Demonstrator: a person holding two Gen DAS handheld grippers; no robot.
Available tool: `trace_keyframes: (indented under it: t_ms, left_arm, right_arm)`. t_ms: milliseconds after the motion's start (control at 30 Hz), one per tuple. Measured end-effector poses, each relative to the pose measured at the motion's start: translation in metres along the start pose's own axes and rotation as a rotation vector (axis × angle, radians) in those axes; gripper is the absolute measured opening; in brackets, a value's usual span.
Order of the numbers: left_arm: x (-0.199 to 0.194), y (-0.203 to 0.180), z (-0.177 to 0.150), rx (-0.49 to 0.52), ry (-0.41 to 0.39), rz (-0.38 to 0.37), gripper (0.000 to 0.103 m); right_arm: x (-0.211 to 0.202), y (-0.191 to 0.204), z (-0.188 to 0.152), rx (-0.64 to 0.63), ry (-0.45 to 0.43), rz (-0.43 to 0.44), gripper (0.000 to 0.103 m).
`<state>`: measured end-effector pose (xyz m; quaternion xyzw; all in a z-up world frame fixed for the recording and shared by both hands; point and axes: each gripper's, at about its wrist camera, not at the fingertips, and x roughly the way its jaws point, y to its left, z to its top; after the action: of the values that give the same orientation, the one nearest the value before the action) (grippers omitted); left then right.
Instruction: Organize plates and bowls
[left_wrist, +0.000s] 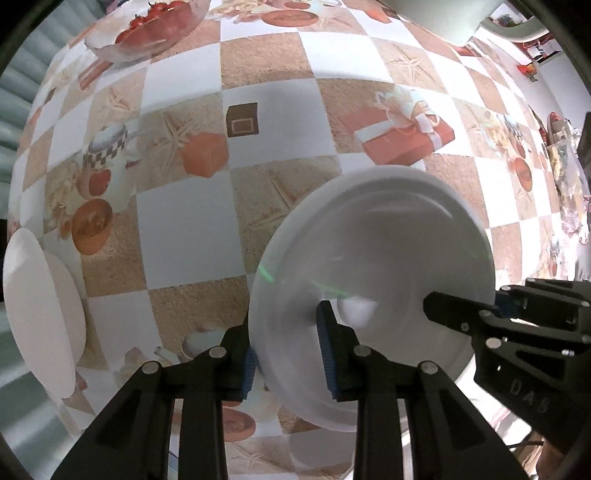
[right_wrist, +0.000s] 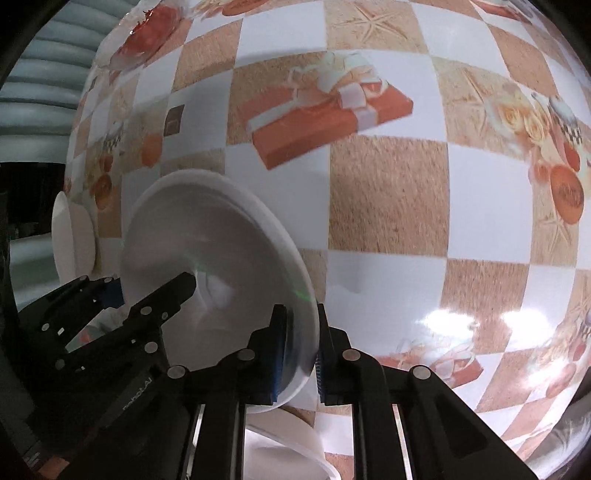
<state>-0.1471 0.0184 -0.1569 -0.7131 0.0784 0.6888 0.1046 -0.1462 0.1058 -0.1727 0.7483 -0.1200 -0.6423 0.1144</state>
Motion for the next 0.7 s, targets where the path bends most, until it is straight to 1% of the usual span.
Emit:
trace_keyframes:
  t_ms: [67,100,133,233,267,300,367,400,500,567,700]
  left_arm:
    - [0.001,0.000,-0.002,-0.011,0.001,-0.004,0.032]
    - [0.001,-0.011,-0.004,-0.011,-0.001,-0.003,0.032]
    - [0.001,-0.012,-0.005,-0.011,-0.004,-0.001,0.032]
    - [-0.001,-0.003,-0.006,-0.027,-0.003,-0.008,0.031]
    - [-0.003,-0.002,-0.007,-0.035,-0.004,-0.013,0.029]
    - [-0.011,0.003,-0.014,-0.039,-0.010,-0.016,0.029]
    - [-0.024,0.003,-0.020,-0.027,-0.036,-0.006,0.028]
    - [-0.031,0.002,-0.021,-0.017,-0.049,0.004,0.028]
    - [-0.051,0.000,-0.027,-0.003,-0.082,0.017,0.028]
    - [-0.065,0.000,-0.030,-0.006,-0.098,0.016,0.028]
    - [-0.098,-0.005,-0.039,0.025,-0.153,0.038,0.028]
  right_arm:
    - [0.001,0.004,-0.002,-0.012,-0.007,-0.025,0.017]
    - [0.006,0.010,-0.009,-0.012,-0.011,-0.030,0.017]
    - [0.007,0.012,-0.010,-0.009,-0.014,-0.031,0.017]
    - [0.009,0.017,-0.012,0.003,-0.021,-0.040,0.017]
    - [0.007,0.018,-0.013,0.003,-0.025,-0.048,0.016]
    - [0.007,0.021,-0.015,0.009,-0.033,-0.048,0.016]
    - [0.001,0.023,-0.020,0.013,-0.052,-0.037,0.016]
    - [-0.017,0.010,-0.024,0.011,-0.059,-0.037,0.017]
    - [-0.041,0.001,-0.029,0.005,-0.085,-0.035,0.017]
    - [-0.051,0.001,-0.030,0.004,-0.097,-0.030,0.017]
    - [-0.084,0.000,-0.036,0.007,-0.138,-0.027,0.017]
